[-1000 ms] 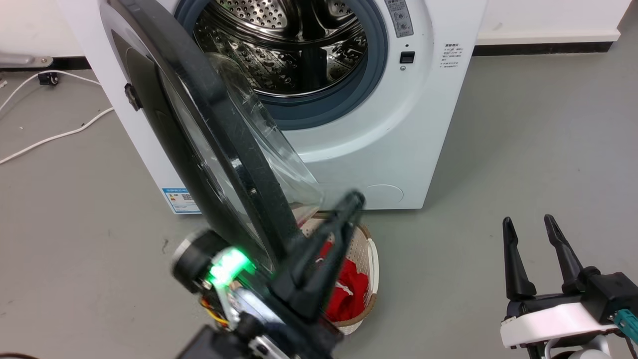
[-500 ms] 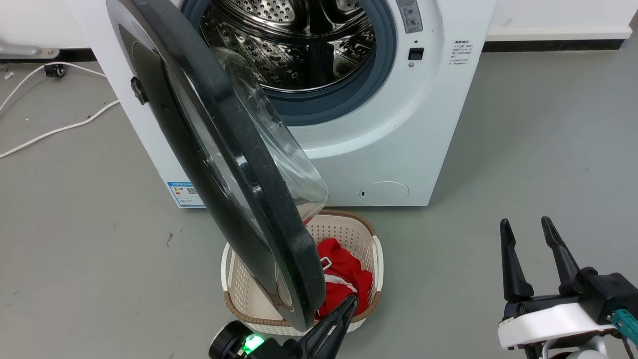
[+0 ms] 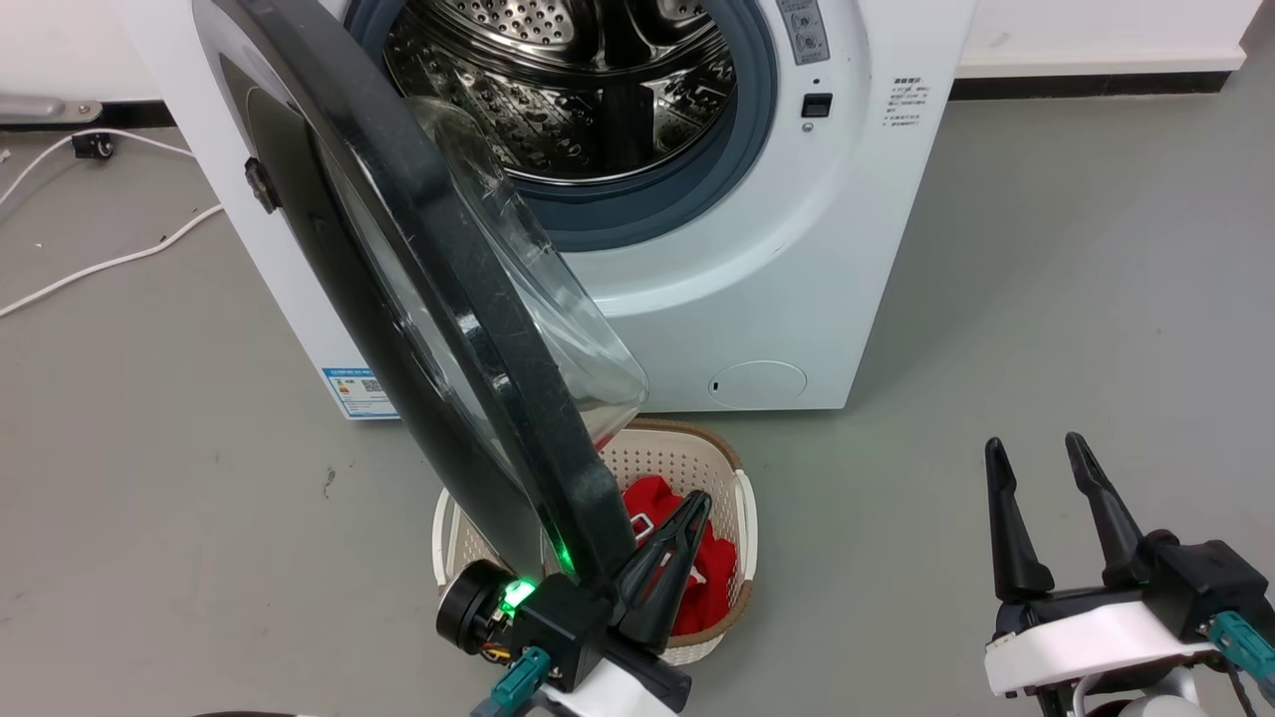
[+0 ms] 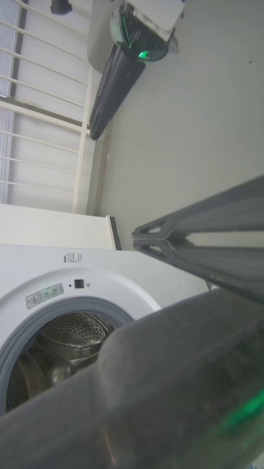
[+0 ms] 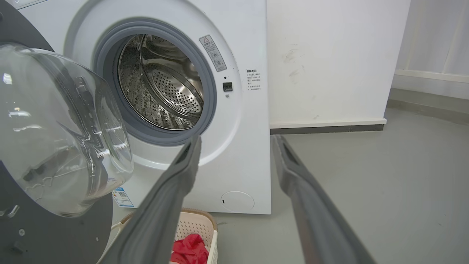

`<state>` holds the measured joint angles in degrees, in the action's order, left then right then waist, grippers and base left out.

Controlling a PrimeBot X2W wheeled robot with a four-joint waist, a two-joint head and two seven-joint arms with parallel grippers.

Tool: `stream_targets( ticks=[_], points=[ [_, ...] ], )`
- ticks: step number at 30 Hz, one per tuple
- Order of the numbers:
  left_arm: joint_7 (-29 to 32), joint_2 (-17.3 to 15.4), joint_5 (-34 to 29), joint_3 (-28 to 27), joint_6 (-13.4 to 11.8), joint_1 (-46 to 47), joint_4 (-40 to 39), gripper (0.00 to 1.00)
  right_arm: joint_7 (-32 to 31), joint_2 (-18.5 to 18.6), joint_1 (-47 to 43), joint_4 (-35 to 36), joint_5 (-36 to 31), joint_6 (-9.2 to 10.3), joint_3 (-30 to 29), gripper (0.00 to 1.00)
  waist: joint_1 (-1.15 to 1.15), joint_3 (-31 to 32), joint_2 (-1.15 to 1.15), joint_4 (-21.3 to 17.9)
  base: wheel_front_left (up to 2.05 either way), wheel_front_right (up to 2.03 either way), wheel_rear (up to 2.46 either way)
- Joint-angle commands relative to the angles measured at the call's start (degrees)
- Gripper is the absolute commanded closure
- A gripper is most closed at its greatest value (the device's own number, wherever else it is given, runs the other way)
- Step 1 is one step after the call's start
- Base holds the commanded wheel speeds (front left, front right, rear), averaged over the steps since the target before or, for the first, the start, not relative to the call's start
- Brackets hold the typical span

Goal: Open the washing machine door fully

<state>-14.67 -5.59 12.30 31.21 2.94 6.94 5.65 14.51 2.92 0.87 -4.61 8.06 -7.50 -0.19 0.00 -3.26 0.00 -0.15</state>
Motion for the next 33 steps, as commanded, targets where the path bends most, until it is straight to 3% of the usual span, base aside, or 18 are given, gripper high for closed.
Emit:
stream_targets(
  ticks=[1,10,17,33],
  points=[
    [-0.26,0.18,0.09,-0.80,-0.74,0.96,0.96,1.00,-0.07,-0.08,-0.13,-0.17,0.34,0.02,0.13,0.00,0.00,0.09,0.00,-0.09,0.00,0.00,0.00],
    [-0.47,0.13,0.02,-2.46,-2.20,-0.34,1.86,1.00,-0.47,-0.08,-0.69,-0.31,1.04,0.02,0.47,0.00,0.00,0.46,0.00,-0.01,0.00,0.00,0.00],
    [-0.52,-0.19,-0.15,-3.73,-3.21,-3.66,-1.95,1.00,-0.75,-0.08,-1.40,0.28,1.31,0.02,0.08,0.00,0.00,0.47,0.00,1.84,0.00,0.00,0.00],
    [-0.47,-0.93,0.06,-5.65,-4.63,-12.14,-8.86,1.00,-1.71,-0.07,-0.27,0.49,1.19,0.02,0.69,0.00,0.00,-0.32,0.00,13.78,0.00,0.00,0.00]
  ],
)
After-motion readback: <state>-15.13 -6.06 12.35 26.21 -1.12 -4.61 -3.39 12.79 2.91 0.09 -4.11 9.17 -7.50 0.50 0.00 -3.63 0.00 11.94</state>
